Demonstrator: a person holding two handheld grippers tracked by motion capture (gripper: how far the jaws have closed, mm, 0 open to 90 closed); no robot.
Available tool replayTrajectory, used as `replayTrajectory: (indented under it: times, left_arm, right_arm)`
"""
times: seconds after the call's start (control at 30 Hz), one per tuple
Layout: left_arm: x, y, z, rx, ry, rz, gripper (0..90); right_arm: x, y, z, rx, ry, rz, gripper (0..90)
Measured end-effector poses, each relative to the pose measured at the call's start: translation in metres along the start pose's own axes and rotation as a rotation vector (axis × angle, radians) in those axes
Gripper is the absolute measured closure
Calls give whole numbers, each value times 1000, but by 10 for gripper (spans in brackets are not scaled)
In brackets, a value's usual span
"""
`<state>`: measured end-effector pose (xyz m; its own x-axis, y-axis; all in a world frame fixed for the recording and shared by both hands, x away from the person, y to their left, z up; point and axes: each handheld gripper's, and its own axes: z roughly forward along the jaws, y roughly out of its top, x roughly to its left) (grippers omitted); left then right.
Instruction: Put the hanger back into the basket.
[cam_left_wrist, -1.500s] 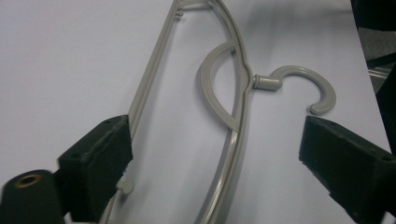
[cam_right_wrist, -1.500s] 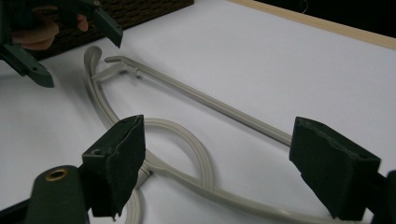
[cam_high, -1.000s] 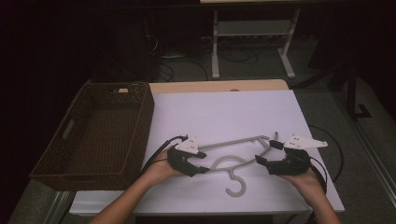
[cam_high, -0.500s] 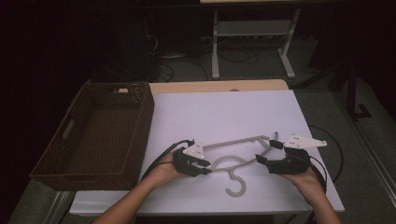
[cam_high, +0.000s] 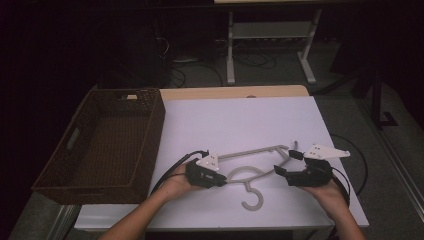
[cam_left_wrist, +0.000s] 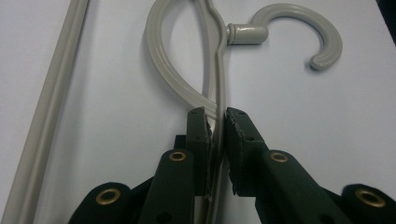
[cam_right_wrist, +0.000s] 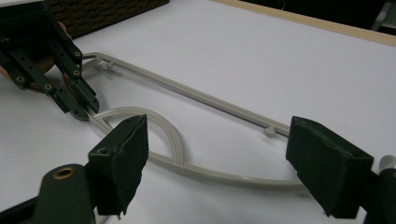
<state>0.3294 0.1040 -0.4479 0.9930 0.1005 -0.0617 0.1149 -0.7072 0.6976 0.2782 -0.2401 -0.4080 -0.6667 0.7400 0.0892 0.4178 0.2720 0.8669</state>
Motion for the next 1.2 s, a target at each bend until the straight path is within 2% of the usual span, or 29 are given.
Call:
replayTrajectory:
  times: [0.13, 0.3, 0.57, 0.93, 1.2]
  left_arm:
    - [1, 1, 0, 4, -3, -7, 817]
    - [2, 3, 0, 16, -11, -50, 822]
    - [-1, 6, -1, 27, -7, -56, 823]
    - [-3, 13, -15, -16, 24, -56, 821]
    - [-1, 17, -29, -79, 59, -67, 822]
  right_arm:
    - [0, -1, 0, 3, -1, 6, 204]
    - [0, -1, 0, 4, -1, 4, 207]
    - [-1, 0, -2, -3, -6, 2, 214]
    - [-1, 0, -3, -14, -12, 2, 217]
    - [-2, 1, -5, -25, -20, 6, 219]
